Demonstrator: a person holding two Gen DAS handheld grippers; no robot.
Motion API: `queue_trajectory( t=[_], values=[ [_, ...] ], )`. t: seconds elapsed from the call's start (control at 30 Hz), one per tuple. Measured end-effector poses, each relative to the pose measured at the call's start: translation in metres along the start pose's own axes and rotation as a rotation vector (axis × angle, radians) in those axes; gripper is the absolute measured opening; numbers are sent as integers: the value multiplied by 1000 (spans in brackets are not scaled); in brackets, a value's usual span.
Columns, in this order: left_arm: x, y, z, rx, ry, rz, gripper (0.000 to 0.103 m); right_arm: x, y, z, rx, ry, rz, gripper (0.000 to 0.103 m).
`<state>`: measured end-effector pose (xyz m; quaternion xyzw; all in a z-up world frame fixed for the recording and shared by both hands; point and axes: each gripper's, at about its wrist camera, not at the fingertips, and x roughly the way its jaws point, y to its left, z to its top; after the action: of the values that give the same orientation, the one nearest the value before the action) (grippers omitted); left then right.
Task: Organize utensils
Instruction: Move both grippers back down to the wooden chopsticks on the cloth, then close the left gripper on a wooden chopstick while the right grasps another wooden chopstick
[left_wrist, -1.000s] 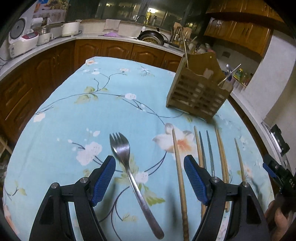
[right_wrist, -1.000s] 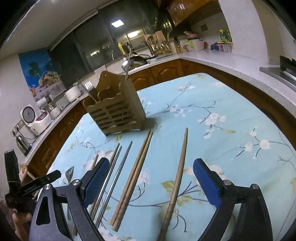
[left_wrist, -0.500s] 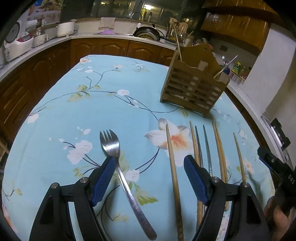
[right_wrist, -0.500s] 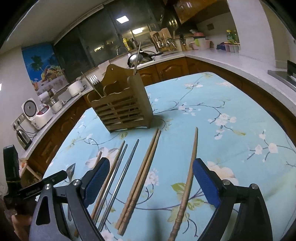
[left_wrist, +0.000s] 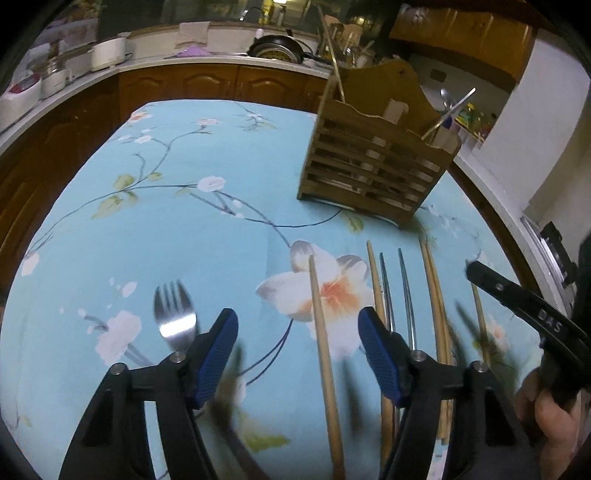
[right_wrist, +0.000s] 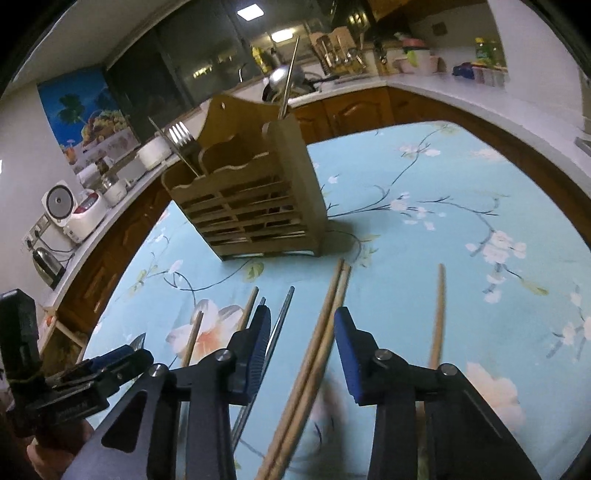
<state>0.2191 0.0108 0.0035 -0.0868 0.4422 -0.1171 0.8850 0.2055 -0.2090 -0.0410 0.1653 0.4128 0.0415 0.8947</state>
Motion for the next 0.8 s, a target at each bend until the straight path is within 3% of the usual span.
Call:
queue_trajectory(
  t=[0.23, 0.4, 0.57, 0.7, 0.8],
  values=[
    [29, -8, 15, 29, 47, 2, 52, 35, -3, 12, 8, 72, -7, 24],
    [53, -9, 20, 26, 99, -10, 37, 61, -12, 17, 14, 131, -59, 19],
    [66, -11, 26, 43, 85, -5, 28, 72, -13, 28, -9, 138, -86, 15],
    [73, -16, 25, 85, 72, 33, 10, 79, -2, 30, -90, 144, -144, 13],
    [73, -16, 25, 79, 69, 29, 6, 80, 8, 25, -174, 129, -203, 10]
  ],
)
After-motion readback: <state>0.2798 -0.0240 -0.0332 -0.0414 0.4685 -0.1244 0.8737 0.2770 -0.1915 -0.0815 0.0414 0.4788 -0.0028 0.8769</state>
